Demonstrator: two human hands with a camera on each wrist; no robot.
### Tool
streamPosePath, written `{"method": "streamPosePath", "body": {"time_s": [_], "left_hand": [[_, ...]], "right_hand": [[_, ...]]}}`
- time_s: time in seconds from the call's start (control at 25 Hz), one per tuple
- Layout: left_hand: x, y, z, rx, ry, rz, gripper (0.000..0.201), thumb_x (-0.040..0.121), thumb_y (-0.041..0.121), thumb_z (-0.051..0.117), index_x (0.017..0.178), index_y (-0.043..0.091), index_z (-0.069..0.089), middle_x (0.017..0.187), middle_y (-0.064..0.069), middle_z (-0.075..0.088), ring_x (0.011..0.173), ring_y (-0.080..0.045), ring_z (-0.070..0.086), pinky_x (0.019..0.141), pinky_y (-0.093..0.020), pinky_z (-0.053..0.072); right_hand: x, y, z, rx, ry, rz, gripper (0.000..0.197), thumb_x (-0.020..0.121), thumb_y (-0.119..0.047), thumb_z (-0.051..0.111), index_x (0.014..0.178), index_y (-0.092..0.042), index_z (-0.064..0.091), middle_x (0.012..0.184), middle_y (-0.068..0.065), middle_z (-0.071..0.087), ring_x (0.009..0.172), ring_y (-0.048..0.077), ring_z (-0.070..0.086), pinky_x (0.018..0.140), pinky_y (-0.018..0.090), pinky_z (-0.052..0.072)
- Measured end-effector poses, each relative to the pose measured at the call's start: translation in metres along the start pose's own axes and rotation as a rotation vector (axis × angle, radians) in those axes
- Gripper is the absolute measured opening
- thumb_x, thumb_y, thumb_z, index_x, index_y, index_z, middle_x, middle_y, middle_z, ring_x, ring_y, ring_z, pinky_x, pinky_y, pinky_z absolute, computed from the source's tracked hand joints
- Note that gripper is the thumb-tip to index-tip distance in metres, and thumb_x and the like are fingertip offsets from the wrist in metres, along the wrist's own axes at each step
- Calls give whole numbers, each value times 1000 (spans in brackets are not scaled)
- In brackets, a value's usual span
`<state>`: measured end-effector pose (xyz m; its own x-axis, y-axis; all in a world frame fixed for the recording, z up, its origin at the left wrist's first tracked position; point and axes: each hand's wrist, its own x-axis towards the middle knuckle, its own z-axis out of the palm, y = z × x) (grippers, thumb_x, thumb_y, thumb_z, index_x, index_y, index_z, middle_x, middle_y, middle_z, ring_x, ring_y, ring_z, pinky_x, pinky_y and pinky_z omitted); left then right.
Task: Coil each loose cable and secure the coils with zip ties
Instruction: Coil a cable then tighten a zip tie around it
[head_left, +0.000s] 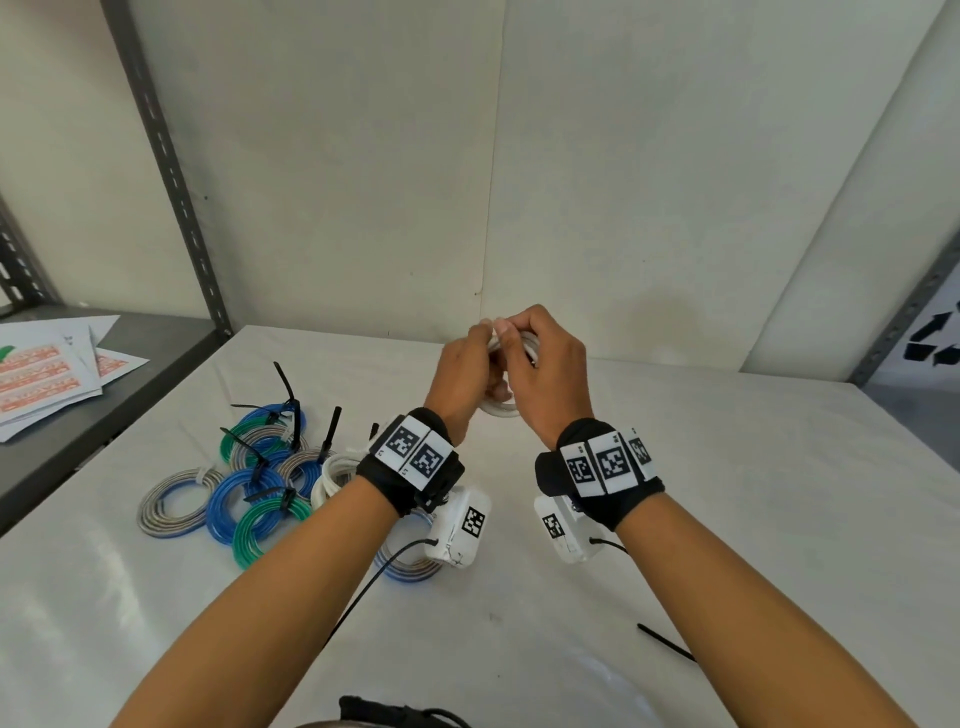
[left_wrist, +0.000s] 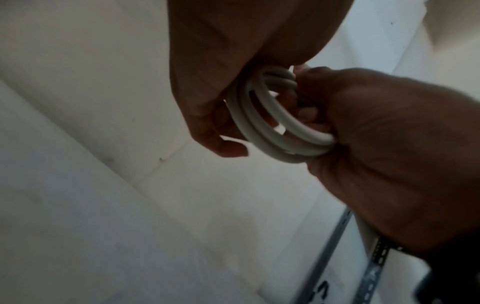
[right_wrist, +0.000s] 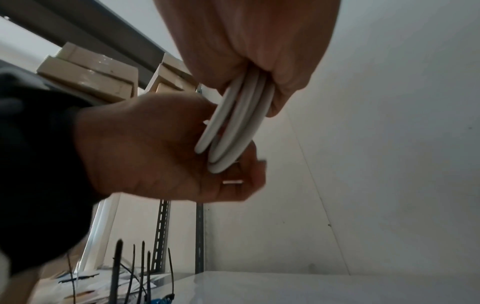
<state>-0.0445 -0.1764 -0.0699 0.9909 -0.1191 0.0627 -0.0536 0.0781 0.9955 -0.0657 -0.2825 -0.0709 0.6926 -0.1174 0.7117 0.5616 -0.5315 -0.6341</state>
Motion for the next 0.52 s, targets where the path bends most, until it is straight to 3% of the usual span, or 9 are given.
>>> {"method": "streamPosePath", "body": {"time_s": [0.12, 0.24, 0.4, 0.52], "left_hand": [[-2, 1, 12, -128, 11, -40, 36, 102, 30, 39, 76, 8, 51, 58, -3, 38, 49, -14, 33, 42, -23, 31], [-4, 2, 17, -72, 16, 2, 38, 101, 18, 34, 63, 14, 39, 47, 6, 29, 44, -13, 25, 41, -22, 25], [-6, 0, 29, 64, -50, 92, 27, 98, 12, 35, 74, 13, 46, 52, 3, 39, 43, -12, 33, 41, -23, 32], [-7, -11, 41, 168, -113, 145, 22, 100, 16, 39, 82, 13, 50, 61, -2, 44, 45, -14, 39, 42, -24, 35]], "right_hand": [[-3, 1, -4, -13, 21, 54, 19, 102, -21, 57, 89, -8, 59, 78, -2, 65, 70, 4, 60, 64, 8, 43], [-3, 4, -13, 23, 7, 142, 23, 103, -24, 55, 91, -5, 59, 78, 1, 65, 66, 9, 59, 63, 18, 47], [-13, 10, -41, 49, -42, 255, 26, 104, -28, 53, 94, -3, 57, 75, 6, 63, 55, 13, 56, 52, 31, 50], [-18, 11, -73, 59, -173, 357, 25, 104, -25, 53, 96, -2, 57, 74, 6, 66, 55, 15, 63, 55, 35, 57]]}}
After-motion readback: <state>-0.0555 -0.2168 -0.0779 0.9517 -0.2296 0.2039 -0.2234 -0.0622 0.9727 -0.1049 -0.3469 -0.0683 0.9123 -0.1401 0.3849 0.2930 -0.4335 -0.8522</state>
